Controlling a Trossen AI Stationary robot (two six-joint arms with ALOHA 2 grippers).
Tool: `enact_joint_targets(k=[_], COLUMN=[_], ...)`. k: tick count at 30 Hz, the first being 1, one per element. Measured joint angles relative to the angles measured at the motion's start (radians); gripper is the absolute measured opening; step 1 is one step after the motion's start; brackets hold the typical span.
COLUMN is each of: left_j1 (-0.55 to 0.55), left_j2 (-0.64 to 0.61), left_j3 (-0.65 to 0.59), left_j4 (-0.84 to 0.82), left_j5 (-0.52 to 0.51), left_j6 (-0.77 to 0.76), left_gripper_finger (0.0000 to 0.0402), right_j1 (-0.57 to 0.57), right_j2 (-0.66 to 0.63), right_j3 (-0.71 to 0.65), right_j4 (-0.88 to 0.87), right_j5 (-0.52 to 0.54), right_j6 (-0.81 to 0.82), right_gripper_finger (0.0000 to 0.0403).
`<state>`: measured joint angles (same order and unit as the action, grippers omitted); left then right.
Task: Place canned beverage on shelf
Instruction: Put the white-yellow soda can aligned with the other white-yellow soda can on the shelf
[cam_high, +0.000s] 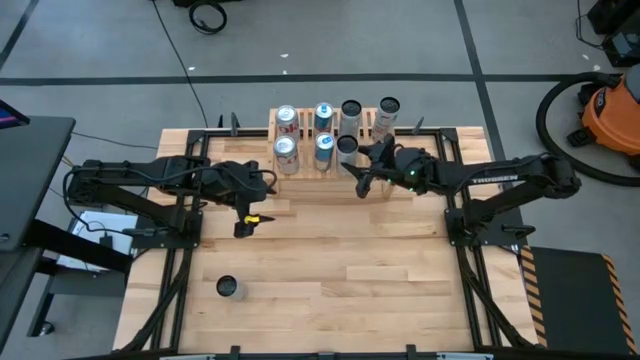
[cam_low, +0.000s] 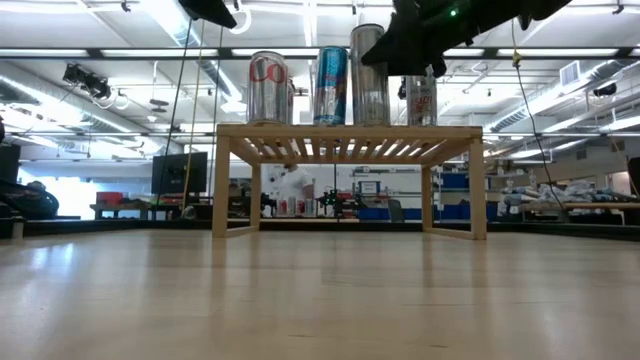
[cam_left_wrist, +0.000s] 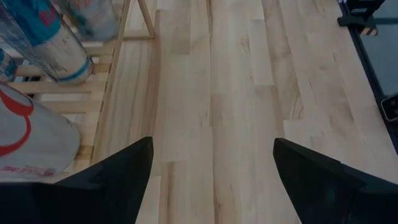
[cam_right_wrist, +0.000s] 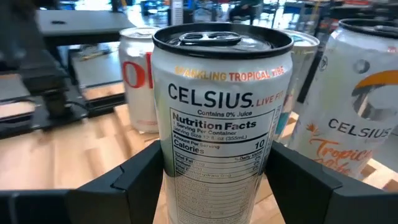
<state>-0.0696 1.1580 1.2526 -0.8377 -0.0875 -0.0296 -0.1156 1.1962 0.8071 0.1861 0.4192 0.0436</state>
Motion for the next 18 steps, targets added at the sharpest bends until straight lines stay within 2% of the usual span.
enact_joint_targets(k=[4, 10, 18], left_j1=[0.0, 0.0, 0.0], left_j2=[0.0, 0.0, 0.0], left_j3=[0.0, 0.0, 0.0], left_j4=[-0.022, -0.027, -0.028], left_j5=[0.0, 0.0, 0.0], left_j6=[0.0, 0.0, 0.0], left_gripper_finger=[0.0334, 0.0334, 0.0334], right_j1=[-0.044, -0.132, -0.249], right_j2=[-0.056, -0.078, -0.077], right_j3=[0.0, 0.0, 0.001], right_j4=[-0.041, -0.064, -0.069], right_j5=[-0.068, -0.296, -0.525], right_j6=[-0.004, -0.052, -0.1], right_gripper_finger=[0.0261, 0.0262, 0.0262])
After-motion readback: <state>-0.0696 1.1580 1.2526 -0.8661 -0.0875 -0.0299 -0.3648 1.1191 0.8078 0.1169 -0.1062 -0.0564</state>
